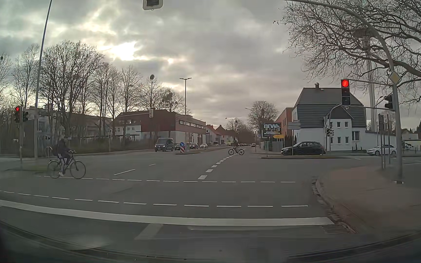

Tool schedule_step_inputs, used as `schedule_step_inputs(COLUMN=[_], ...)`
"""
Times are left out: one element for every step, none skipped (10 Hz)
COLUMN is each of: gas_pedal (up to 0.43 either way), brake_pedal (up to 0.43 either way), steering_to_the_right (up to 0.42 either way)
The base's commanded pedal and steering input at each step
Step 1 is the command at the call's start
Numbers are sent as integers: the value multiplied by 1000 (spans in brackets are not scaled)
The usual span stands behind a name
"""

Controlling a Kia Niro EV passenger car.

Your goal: Follow the waypoints while adhering to traffic rules and regulations

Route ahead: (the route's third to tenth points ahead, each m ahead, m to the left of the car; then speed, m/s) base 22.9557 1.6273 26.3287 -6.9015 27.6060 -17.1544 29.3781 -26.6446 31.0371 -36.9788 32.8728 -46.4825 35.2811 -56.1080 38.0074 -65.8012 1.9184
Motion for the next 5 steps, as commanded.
schedule_step_inputs(gas_pedal=[0, 0, 0, 0, 0], brake_pedal=[226, 232, 232, 232, 232], steering_to_the_right=[3, 3, 4, 6, 7])
